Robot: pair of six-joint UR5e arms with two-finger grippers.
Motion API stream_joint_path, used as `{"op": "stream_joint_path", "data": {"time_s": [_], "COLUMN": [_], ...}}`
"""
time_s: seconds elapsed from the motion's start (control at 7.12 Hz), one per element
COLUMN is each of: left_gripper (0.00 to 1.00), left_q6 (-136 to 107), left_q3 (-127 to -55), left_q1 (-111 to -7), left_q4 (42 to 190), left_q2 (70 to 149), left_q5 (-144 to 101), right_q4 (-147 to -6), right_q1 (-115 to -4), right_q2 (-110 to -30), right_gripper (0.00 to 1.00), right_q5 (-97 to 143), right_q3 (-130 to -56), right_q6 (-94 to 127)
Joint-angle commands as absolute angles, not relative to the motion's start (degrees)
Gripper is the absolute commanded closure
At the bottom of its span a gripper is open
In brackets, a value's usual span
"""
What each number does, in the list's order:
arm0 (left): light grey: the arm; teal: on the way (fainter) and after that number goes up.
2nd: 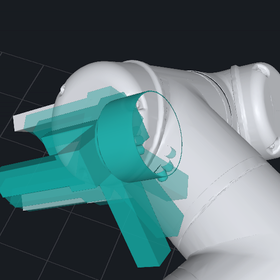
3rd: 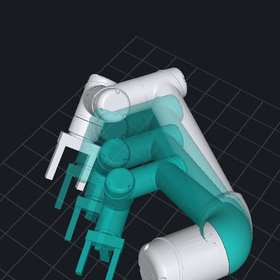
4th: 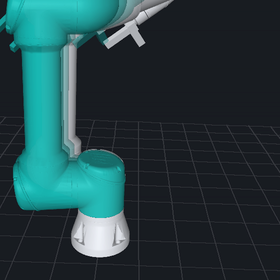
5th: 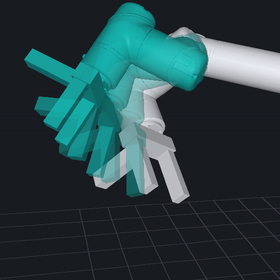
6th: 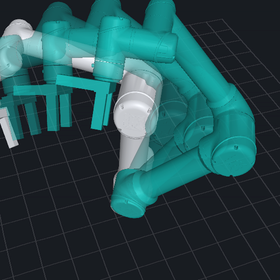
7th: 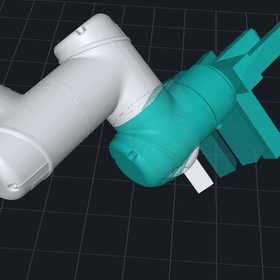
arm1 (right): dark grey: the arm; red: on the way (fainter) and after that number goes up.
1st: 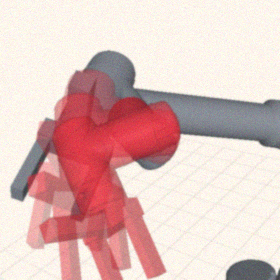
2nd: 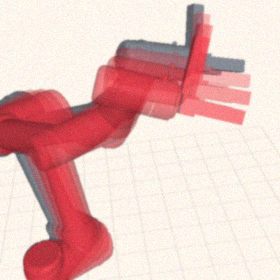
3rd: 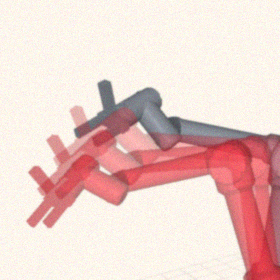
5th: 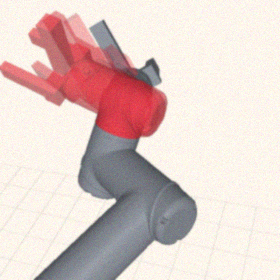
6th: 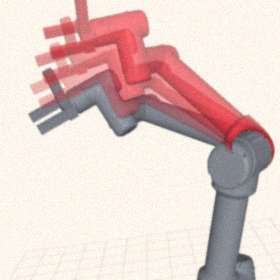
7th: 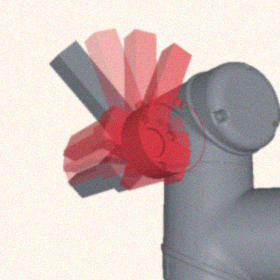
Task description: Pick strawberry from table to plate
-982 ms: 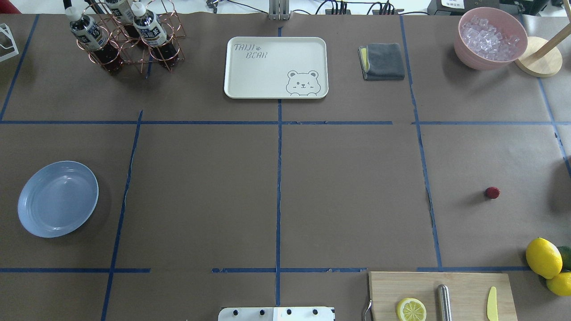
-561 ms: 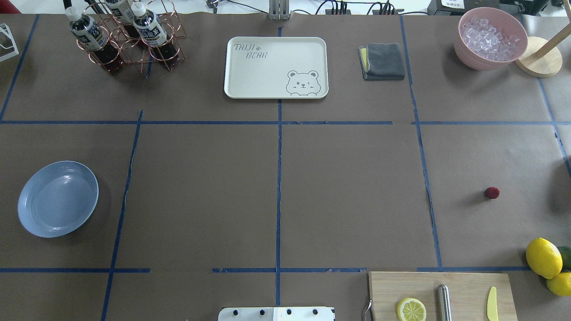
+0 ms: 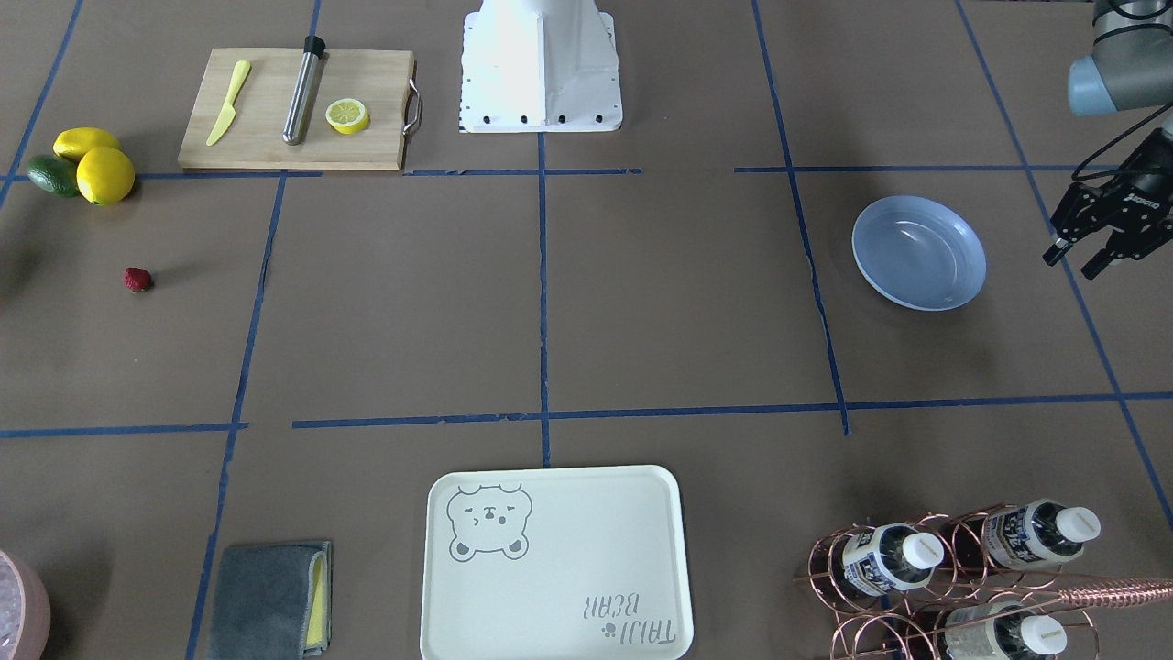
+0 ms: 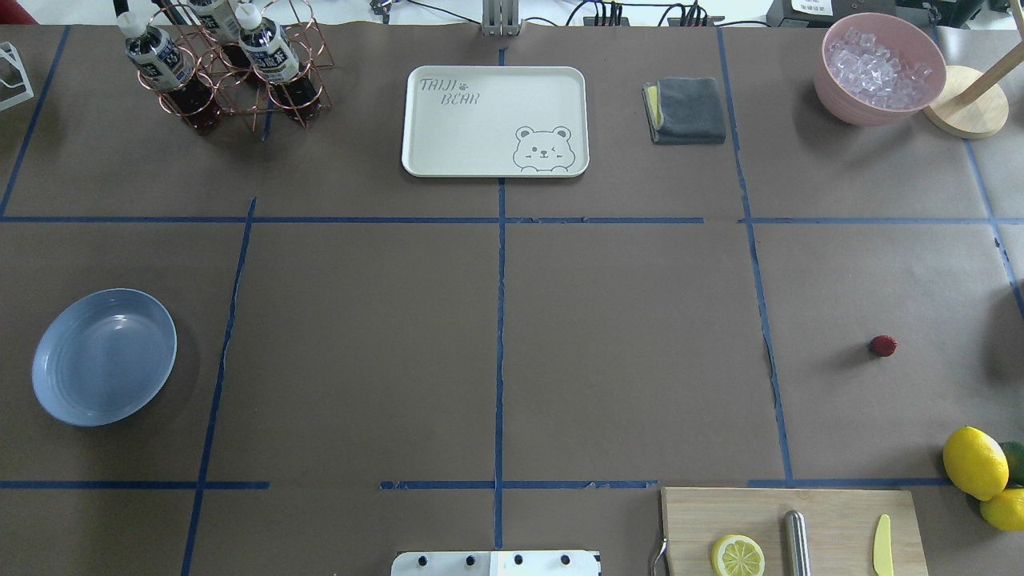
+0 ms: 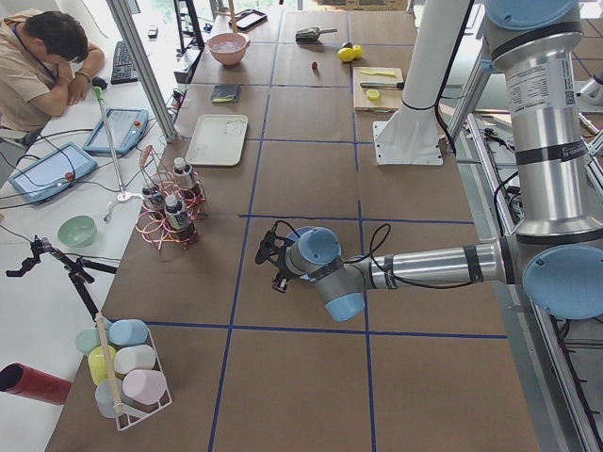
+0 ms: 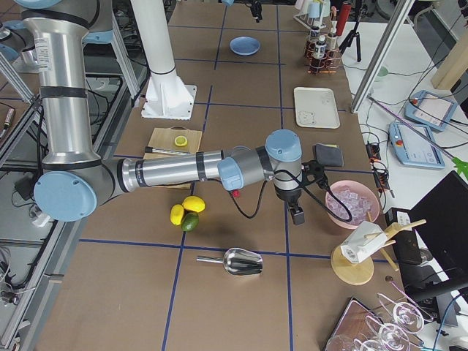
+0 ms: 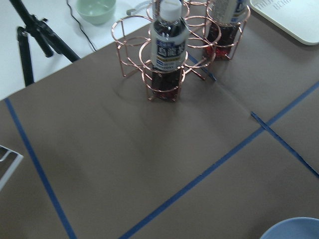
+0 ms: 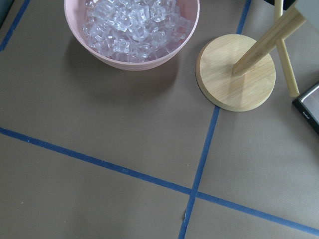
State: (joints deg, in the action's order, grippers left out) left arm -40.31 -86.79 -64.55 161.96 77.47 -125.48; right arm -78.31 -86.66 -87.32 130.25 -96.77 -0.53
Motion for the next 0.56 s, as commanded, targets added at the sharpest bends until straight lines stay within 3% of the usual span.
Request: {"op": "stream_joint_path", "data": {"time_s": [0.0,0.42], "left_gripper": [0.38,0.39], "left_q6": [-48.4,-50.0], "left_q3": [-84.5,-83.3], "left_q1": [-56.9,-50.5], "left_q4": [166.7,167.4], "left_q2": [77.2,77.2], "left_q5": [-120.3,-115.7], "right_q4": [-78.3,-78.3], "right_q1": [-86.7,-86.7], "right_q2": [-87.5,-87.5], "right_gripper": [0.0,0.0], "right_q5": [130.3,130.3], "right_q3": [-96.9,-96.9], "right_q6": [-0.5,-0.5]}}
